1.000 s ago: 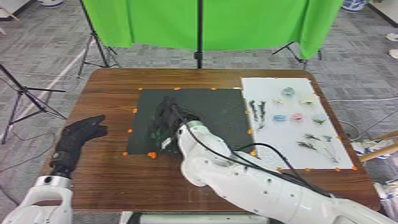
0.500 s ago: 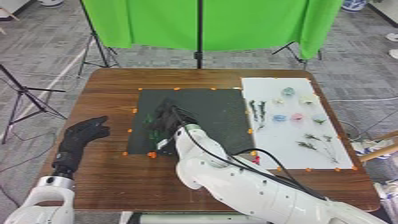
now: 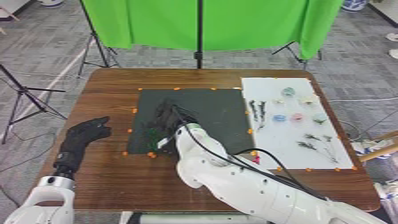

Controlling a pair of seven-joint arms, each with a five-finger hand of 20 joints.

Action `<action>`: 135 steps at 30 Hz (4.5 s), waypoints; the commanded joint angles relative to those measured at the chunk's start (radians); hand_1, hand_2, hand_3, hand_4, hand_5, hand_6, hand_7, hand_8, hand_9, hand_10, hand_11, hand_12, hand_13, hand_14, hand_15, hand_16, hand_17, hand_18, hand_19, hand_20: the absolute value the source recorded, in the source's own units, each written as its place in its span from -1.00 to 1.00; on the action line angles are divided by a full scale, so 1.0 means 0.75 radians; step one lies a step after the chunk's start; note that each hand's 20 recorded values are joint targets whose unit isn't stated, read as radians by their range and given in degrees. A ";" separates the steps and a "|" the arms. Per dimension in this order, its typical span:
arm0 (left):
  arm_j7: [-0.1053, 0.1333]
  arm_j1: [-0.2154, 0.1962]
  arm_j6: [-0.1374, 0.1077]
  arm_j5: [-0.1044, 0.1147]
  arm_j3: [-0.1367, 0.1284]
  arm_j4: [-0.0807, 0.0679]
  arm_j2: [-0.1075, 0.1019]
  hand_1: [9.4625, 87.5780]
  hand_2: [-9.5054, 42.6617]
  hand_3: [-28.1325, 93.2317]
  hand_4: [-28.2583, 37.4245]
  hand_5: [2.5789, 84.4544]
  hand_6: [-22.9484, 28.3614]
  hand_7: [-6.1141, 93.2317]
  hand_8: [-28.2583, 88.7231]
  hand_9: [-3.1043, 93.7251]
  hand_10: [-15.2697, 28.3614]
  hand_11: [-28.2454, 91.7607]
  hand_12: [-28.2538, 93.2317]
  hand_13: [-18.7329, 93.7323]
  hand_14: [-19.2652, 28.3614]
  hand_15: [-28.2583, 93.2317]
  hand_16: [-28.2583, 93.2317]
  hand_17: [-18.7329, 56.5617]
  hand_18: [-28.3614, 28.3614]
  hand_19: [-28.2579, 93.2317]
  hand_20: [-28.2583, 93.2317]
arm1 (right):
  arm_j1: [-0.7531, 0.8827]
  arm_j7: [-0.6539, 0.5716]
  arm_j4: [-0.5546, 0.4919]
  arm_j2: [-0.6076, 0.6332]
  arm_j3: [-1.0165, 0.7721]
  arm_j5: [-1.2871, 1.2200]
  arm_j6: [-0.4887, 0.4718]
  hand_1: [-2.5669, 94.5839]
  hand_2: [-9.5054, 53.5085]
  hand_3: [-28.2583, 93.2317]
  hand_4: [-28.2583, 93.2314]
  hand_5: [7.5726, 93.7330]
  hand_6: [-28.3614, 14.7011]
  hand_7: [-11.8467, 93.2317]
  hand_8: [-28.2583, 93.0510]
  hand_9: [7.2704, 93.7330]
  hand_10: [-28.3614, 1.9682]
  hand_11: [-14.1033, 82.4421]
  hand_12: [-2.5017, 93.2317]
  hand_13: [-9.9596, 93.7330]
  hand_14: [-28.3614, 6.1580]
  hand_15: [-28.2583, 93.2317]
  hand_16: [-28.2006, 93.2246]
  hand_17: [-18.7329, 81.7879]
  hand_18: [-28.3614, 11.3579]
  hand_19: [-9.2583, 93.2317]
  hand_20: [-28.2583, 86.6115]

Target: Arrange flowers

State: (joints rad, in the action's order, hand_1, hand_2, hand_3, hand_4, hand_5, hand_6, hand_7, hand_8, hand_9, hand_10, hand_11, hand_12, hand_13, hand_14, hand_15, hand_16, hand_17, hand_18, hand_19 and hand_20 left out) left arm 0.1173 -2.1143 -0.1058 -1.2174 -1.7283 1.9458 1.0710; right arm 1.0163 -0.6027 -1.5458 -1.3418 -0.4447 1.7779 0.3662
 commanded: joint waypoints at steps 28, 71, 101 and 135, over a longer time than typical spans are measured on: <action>-0.046 -0.130 0.028 -0.011 -0.155 0.067 0.037 -0.44 -0.46 0.53 -0.69 0.09 0.10 -0.59 -0.62 0.07 0.38 -0.10 -0.31 0.02 0.62 -0.02 -0.53 -0.35 0.58 -0.03 -0.04 | 0.945 -0.068 -0.727 0.995 -1.320 0.549 -0.310 -0.22 -1.00 0.50 -0.70 0.48 0.09 -0.37 -0.63 0.63 -0.10 -0.05 -0.29 0.87 0.46 0.44 0.14 0.29 -0.73 0.92 0.42; -0.054 -0.116 0.059 -0.028 -0.154 0.065 0.041 -0.43 -0.45 0.52 -0.69 0.10 0.10 -0.59 -0.62 0.07 0.38 -0.10 -0.31 0.02 0.62 -0.04 -0.53 -0.35 0.57 -0.04 -0.04 | 1.229 -0.135 -0.616 0.999 -1.348 0.521 -0.206 0.26 -1.00 0.37 -0.77 0.71 0.27 -0.27 -0.23 0.92 0.25 -0.13 -0.09 1.00 0.63 0.47 0.09 0.46 -0.58 1.00 0.36; -0.090 -0.115 0.097 -0.033 -0.149 0.065 0.032 -0.44 -0.46 0.52 -0.68 0.09 0.10 -0.60 -0.62 0.05 0.38 -0.12 -0.31 0.01 0.62 -0.05 -0.52 -0.36 0.57 -0.05 -0.05 | 0.308 -0.096 -0.361 0.336 -0.391 0.337 -0.096 0.26 -1.00 0.37 -0.72 0.73 0.25 -0.26 -0.22 0.94 0.22 -0.11 -0.09 1.00 0.64 0.49 0.05 0.51 -0.56 1.00 0.38; -0.107 -0.122 0.118 -0.036 -0.149 0.069 0.038 -0.44 -0.47 0.52 -0.67 0.08 0.11 -0.60 -0.61 0.05 0.38 -0.12 -0.31 0.00 0.62 -0.06 -0.52 -0.37 0.57 -0.06 -0.05 | 0.247 -0.115 -0.258 0.196 -0.201 0.022 0.019 0.26 -1.00 0.36 -0.71 0.72 0.22 -0.26 -0.23 0.95 0.21 -0.13 -0.13 1.00 0.66 0.49 0.00 0.53 -0.54 1.00 0.33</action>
State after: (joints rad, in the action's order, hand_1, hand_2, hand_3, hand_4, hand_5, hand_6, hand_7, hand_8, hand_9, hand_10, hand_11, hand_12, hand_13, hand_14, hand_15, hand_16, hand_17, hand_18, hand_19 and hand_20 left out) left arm 0.0496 -2.1941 -0.0306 -1.2390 -1.8403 1.9999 1.0903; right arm 1.1852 -0.6940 -1.7325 -1.1846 -0.6062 1.8051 0.3870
